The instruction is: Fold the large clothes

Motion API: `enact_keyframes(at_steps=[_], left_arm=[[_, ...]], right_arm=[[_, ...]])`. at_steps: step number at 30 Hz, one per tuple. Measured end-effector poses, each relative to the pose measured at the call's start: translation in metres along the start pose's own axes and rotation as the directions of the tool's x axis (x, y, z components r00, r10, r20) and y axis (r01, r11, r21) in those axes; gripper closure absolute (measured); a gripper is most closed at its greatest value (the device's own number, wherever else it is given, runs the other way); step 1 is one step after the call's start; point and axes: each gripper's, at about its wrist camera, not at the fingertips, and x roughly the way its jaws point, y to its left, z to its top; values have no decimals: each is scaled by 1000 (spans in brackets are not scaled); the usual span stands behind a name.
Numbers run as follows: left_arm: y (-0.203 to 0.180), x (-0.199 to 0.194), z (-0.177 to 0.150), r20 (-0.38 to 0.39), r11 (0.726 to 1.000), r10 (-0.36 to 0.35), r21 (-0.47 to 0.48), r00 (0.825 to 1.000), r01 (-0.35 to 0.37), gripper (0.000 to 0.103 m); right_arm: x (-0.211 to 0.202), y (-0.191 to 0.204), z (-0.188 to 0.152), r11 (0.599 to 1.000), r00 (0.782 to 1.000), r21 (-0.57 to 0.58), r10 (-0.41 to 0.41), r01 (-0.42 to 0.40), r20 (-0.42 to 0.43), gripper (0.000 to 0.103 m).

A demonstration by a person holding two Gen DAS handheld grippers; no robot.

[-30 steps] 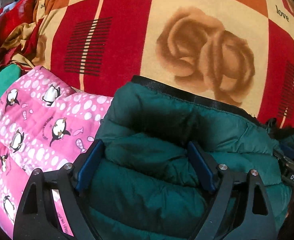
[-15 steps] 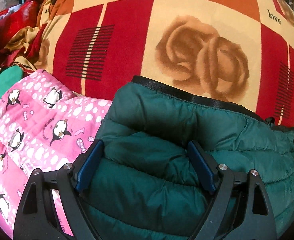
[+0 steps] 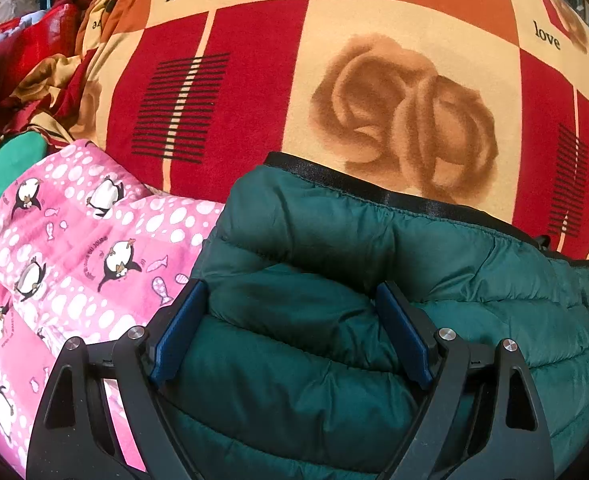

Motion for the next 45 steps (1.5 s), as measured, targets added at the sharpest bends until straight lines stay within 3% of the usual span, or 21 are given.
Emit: enact_keyframes(at_steps=[5,13,28,31,34,39,45], left_arm=[[1,-1,0,2,1000,2,1,1000,-2,16],[-1,-3,0,9,1000,10,9,1000,-11,16],[-4,-57,-3,91,995,35,85,995,-42,16],[3,-62,-4,80,997,24,66,997,-30,16],[11,-63,-4,46,999,0,42,999,-2,16],[34,-61,-6,-4,996,-84,-31,996,83,16],[49,-54,-11,-47,996,-65,-60,997,63,16]], right_arm=[[-15,-7,-5,1000,1000,9,-22,22,19,21],[16,-13,-15,998,997,-6,-56,56,-45,21],[-33,-3,-28,999,999,-12,-53,53,0,21],[-38,-6,-33,998,998,-6,-59,59,-2,20],[-42,-11,-37,998,998,0,-67,66,-7,10],[-43,-26,-43,997,997,29,-68,69,-31,10],[-45,-39,-46,996,997,70,-58,61,-45,10]])
